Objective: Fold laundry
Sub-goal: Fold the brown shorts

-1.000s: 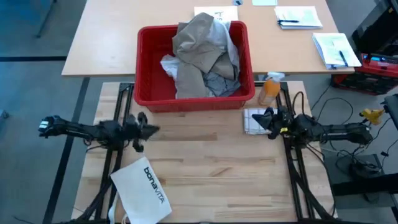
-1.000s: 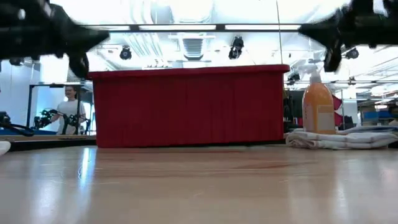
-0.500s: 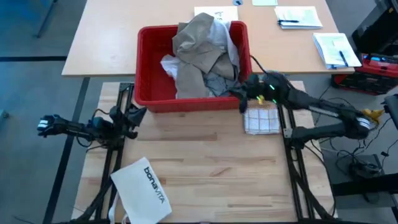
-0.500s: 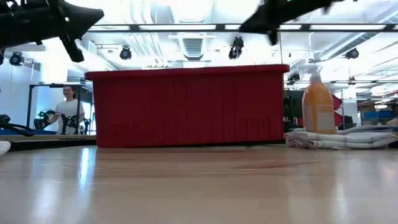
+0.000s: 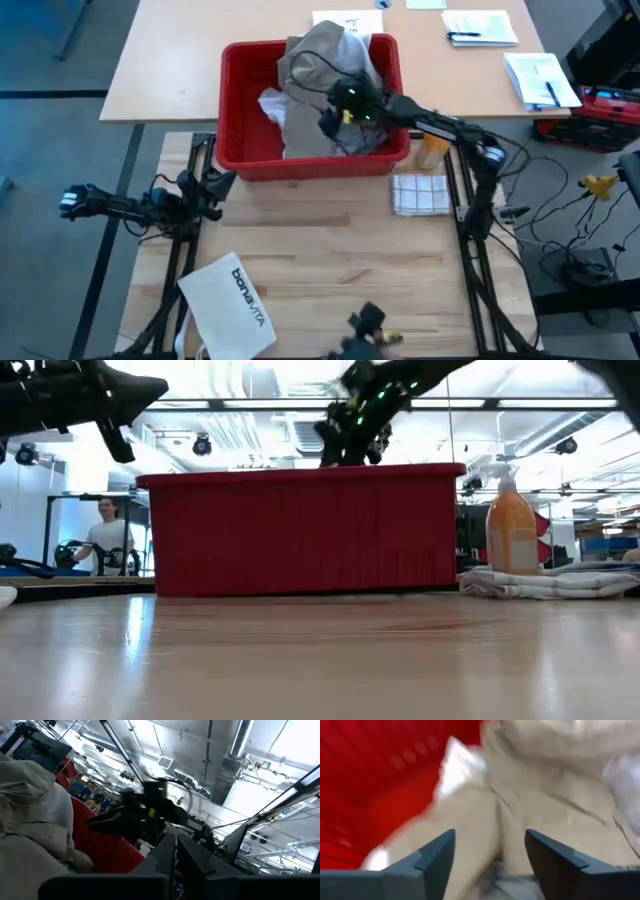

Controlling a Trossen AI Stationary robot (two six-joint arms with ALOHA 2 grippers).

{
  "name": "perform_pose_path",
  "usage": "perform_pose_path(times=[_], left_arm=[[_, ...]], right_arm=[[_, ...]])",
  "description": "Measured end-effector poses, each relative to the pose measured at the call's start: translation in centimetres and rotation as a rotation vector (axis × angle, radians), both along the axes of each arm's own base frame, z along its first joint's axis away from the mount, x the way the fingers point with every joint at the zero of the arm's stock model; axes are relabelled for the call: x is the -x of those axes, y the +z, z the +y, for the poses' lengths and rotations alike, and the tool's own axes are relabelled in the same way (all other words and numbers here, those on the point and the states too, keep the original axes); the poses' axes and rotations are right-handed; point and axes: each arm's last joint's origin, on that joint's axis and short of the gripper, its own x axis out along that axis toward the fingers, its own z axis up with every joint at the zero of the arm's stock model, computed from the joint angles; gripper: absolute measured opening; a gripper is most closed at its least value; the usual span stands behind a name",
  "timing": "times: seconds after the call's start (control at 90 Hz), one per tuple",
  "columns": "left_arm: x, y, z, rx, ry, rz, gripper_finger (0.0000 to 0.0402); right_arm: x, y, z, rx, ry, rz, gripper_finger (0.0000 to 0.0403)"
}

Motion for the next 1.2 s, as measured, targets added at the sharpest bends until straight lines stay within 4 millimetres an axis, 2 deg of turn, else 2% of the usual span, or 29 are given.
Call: perform_pose_path(times=[0.133, 0.244, 0.433, 0.589, 0.767, 1.0, 1.2], left_arm=[[0.0, 0.0, 0.0, 0.000, 0.000, 0.003, 0.0004], [-0.1, -0.1, 0.0, -0.001, 0.000, 0.010, 0.0004], [-0.3, -0.3, 0.0, -0.004, 0.001, 0.038, 0.0004], [-0.6, -0.5, -0.1, -0.006, 0.001, 0.057, 0.0004], [-0.8, -0.7, -0.1, -0.008, 0.001, 0.076, 0.0004], [-0.8, -0.7, -0.1, -0.009, 0.001, 0.082, 0.0004], [-0.8, -0.7, -0.1, 0.015, -0.012, 0.063, 0.0004]], right_arm=[[-1.4, -1.9, -1.2, 0.015, 0.109, 0.235, 0.0271], [-2.0, -3.3, -1.9, 0.032, 0.094, 0.350, 0.0278], [-2.5, -4.5, -3.3, 0.174, 0.087, 0.464, 0.0264], [-3.4, -6.2, -3.8, 0.235, 0.168, 0.526, 0.0249], [-3.7, -6.1, -4.8, 0.321, 0.155, 0.514, 0.0231], [-3.2, -6.3, -5.8, 0.336, 0.108, 0.526, 0.0175], [-2.9, -5.5, -5.7, 0.354, 0.073, 0.548, 0.0077]])
